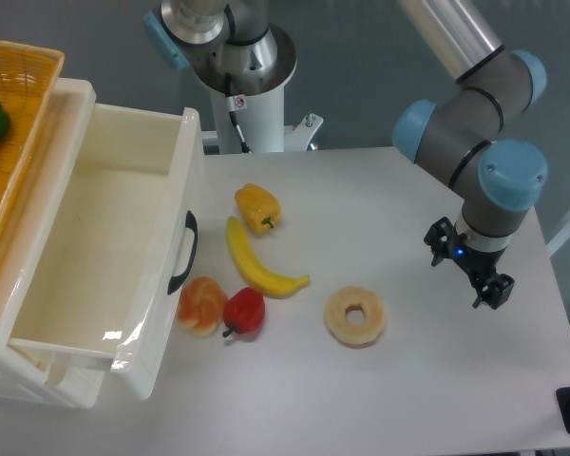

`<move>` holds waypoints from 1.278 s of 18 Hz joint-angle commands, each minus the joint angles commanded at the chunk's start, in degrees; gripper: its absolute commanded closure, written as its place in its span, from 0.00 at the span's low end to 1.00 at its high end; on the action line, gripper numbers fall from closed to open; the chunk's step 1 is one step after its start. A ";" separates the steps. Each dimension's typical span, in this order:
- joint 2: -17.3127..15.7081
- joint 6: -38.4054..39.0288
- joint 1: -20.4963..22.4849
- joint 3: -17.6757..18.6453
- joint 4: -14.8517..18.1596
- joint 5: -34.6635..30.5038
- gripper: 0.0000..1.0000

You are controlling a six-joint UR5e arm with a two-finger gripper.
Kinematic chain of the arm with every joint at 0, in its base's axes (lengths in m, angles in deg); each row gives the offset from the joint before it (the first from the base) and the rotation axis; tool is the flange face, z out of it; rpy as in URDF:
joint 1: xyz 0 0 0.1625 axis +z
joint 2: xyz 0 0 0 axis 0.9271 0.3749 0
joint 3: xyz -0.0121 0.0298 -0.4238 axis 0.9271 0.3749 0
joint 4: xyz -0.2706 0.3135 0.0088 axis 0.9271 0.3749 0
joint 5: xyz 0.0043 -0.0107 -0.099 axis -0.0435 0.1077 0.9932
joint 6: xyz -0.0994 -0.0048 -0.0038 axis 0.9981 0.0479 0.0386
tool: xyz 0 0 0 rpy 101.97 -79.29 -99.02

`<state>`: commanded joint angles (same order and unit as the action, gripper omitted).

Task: Pick up the donuts
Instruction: 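Move the open gripper toward the ring-shaped donut on the table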

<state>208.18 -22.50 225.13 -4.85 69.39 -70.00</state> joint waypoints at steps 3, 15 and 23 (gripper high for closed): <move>0.53 0.09 -0.27 0.08 0.00 0.00 0.00; 2.11 3.86 0.17 3.25 -2.72 0.35 0.00; 2.73 15.89 -1.14 3.33 -2.81 3.50 0.00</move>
<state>210.91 -6.60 223.99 -1.52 66.57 -66.50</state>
